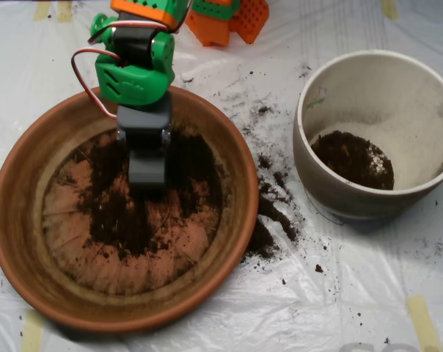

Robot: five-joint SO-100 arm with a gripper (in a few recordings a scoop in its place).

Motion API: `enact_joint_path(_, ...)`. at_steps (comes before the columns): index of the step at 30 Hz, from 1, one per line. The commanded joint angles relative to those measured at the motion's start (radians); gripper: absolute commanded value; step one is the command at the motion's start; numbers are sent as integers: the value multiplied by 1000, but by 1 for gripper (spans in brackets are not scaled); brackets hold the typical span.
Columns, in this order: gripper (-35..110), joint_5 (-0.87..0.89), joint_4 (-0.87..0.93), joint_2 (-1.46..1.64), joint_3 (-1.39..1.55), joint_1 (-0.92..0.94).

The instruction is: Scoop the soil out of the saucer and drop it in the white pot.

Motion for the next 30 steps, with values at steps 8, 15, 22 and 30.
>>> enact_joint_path(8,-1,57,181,209,-91,-80)
enact_joint_path(15,-1,167,416,316,-368,-212)
enact_joint_path(22,-1,202,534,388,-545,-328)
enact_joint_path(30,-1,195,551,479,-595,-537)
